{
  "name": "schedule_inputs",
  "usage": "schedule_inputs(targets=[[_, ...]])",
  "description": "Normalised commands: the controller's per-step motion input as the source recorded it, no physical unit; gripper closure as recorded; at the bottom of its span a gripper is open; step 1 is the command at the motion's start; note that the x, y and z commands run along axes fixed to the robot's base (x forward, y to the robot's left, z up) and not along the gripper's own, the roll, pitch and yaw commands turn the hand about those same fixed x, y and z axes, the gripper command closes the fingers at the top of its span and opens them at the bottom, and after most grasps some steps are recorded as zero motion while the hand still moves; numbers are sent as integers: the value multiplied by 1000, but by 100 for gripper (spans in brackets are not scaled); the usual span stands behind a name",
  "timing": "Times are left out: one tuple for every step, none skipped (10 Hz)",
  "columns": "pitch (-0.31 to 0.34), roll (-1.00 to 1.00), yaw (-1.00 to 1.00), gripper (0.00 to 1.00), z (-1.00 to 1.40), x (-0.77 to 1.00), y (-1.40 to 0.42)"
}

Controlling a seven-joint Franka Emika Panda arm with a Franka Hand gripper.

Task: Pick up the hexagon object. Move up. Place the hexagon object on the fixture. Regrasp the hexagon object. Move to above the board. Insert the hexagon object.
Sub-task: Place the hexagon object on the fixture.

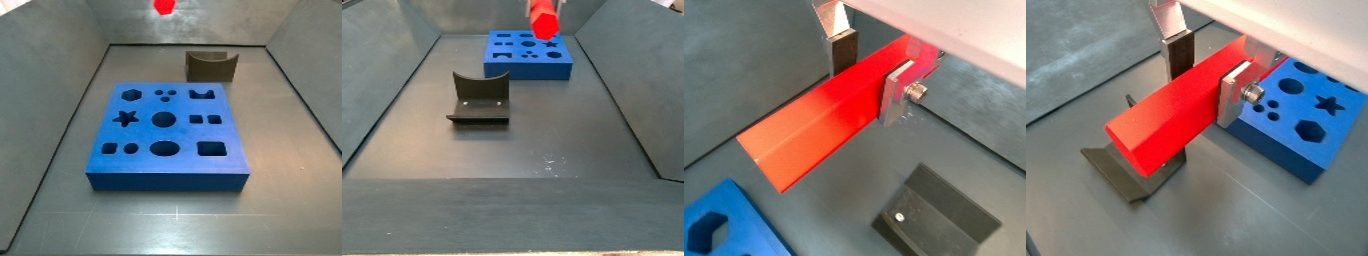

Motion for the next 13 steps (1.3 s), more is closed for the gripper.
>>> schedule_inputs(targets=[[73,-1000,32,100,-160,1000,75],[74,-1000,31,100,-164,1000,83],[81,-1000,2,100,-133,1000,95],[94,-1000,-8,100,-108,1000,81],[110,-1000,-17,100,-87,1000,80],[117,-1000,-27,100,-75,1000,77],[122,-1000,-40,100,-68,1000,73],[131,-1000,-60,100,-54,1000,70],[136,-1000,-75,100,-44,1000,68],[140,-1000,-101,100,-37,985,66],[142,-988,-122,100,-33,904,59],[127,-884,-126,100,-28,851,57],[98,-678,-128,100,-23,749,53]])
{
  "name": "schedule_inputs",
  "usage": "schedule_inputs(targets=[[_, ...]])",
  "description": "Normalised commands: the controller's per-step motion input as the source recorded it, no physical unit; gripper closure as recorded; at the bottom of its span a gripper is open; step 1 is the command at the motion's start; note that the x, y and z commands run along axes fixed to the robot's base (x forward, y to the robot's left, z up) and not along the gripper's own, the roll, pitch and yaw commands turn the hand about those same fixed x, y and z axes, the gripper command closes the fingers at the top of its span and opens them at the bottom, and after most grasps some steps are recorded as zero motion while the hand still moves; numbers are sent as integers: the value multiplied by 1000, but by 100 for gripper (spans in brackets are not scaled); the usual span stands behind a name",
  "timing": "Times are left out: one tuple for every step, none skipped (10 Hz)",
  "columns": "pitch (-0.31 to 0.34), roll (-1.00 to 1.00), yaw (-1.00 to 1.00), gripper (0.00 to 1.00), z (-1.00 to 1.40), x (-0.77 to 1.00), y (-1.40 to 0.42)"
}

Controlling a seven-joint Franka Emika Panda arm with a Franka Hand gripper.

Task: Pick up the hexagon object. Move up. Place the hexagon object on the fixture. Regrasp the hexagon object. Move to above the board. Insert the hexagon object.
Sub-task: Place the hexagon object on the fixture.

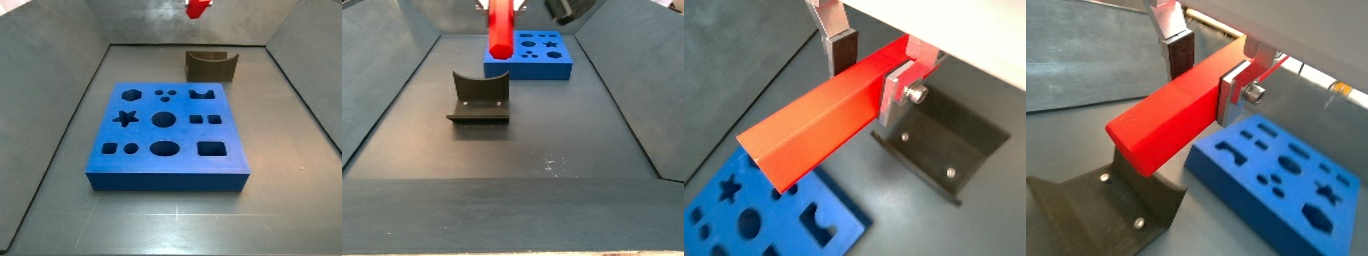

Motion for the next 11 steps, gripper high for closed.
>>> schedule_inputs(targets=[[78,-516,-127,100,-22,668,52],[59,-304,-119,100,-19,567,47],[52,-230,-116,100,-13,513,36],[38,-170,-100,100,-11,391,33],[35,-158,-85,100,-12,304,35],[37,-152,-67,100,-10,198,32],[148,-1000,82,100,-1000,164,132],[159,-1000,59,100,-1000,134,140],[188,-1000,24,100,-1000,139,141],[227,-862,-39,100,-1000,157,137],[226,-705,-81,100,-1000,166,144]])
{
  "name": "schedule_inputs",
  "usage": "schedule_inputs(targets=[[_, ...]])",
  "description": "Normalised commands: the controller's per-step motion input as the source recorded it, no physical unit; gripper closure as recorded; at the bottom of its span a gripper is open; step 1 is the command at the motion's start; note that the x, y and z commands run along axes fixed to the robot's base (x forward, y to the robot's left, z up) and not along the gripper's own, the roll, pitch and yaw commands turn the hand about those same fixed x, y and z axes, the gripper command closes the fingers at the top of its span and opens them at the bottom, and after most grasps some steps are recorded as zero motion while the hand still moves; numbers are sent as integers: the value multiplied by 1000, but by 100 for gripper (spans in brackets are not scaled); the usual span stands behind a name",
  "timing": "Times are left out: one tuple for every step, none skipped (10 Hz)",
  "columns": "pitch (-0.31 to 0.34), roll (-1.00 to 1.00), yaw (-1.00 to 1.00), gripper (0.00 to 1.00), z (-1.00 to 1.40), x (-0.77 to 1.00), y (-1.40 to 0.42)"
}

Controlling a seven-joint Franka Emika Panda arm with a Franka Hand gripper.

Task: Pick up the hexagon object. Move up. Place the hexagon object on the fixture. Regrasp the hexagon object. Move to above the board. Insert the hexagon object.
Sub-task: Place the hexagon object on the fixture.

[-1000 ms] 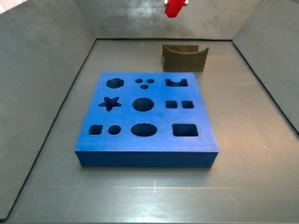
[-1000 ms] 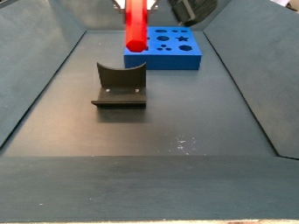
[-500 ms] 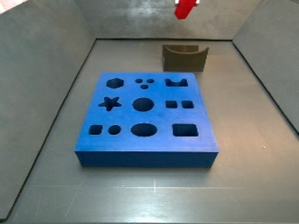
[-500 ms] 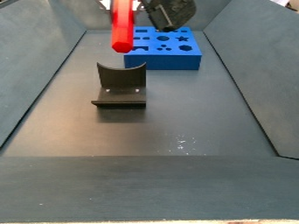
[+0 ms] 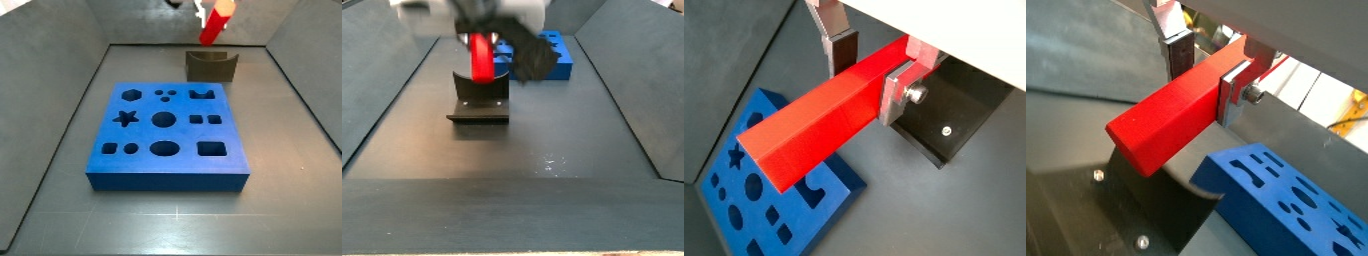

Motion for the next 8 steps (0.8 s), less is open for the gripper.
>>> schedule_inputs(targets=[[206,-549,-125,100,-1000,177,147],[173,-338,-170,100,-1000,187,148],[135,-244,-190,100,-1000,197,138],[93,-201,-204,100,-858,172,120],[58,-183,-202,100,-665,136,98],[29,-180,-194,100,-477,116,77],[-1,-143,-174,100,-362,86,52],[-17,-124,-159,100,-351,74,39]])
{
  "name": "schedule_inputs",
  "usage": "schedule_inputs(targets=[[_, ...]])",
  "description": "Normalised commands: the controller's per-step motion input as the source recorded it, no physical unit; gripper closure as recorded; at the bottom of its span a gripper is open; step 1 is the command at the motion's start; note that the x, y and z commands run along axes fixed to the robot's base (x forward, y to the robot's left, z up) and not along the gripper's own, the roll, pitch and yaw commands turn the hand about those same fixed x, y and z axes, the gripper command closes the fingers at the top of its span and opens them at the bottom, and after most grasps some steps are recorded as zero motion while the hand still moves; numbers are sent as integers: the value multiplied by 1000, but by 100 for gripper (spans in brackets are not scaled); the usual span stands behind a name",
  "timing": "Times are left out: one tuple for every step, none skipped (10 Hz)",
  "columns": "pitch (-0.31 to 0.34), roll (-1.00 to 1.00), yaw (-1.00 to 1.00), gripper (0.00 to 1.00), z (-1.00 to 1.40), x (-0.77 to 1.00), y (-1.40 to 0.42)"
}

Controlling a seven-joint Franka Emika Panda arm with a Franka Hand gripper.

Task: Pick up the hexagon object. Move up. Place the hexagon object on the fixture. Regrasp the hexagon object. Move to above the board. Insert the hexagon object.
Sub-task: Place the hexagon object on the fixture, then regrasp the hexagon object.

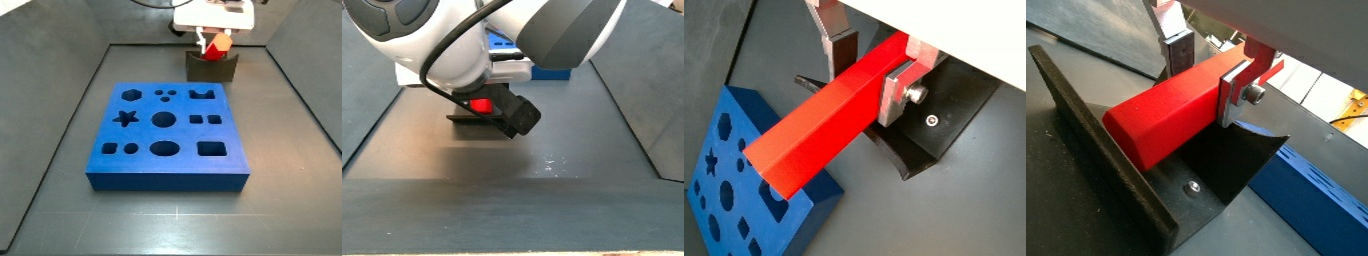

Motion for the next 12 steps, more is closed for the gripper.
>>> schedule_inputs(targets=[[-19,-121,-136,100,-348,74,35],[-18,-121,-118,100,-348,74,34],[0,0,0,0,0,0,0],[-28,-2,-35,0,1000,0,0],[-20,3,-23,0,1000,-10,2],[-13,19,-5,0,1000,-27,6],[2,41,11,0,1000,-31,0],[13,48,17,0,1000,-34,0],[38,50,22,0,875,-40,3],[58,51,19,0,699,-33,5],[73,54,13,0,520,-25,3],[80,50,1,0,339,-26,2]])
